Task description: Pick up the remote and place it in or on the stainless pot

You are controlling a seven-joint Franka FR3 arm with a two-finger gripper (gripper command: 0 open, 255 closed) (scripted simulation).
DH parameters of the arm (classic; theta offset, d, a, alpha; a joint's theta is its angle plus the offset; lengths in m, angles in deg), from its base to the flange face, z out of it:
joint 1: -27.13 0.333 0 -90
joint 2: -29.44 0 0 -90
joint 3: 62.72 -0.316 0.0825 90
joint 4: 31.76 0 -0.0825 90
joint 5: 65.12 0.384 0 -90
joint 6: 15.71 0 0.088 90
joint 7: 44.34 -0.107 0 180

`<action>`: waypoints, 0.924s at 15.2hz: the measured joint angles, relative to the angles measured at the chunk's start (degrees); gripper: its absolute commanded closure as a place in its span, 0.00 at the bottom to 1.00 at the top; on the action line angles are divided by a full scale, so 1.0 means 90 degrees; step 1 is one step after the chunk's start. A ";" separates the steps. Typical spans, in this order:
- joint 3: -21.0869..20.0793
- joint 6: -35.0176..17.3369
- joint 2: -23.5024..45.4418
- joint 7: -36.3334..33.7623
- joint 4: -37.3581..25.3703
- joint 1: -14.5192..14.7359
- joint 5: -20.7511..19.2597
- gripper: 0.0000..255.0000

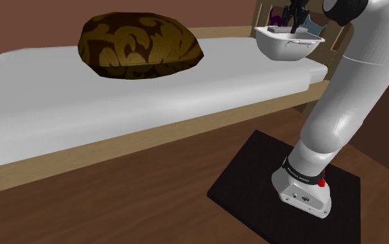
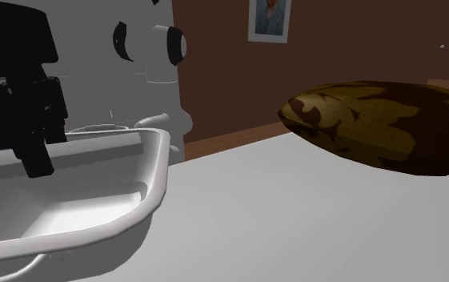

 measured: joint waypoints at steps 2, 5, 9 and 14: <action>0.0000 -0.0001 -0.0001 0.0000 0.0001 0.0000 -0.0001 0.00; 0.0000 -0.0002 -0.0002 -0.0001 0.0001 0.0001 -0.0001 0.00; 0.0010 0.0101 0.0020 0.0018 -0.0120 -0.0018 0.0017 0.00; 0.0107 0.0960 0.0528 0.0237 -0.1332 -0.0323 0.0415 0.00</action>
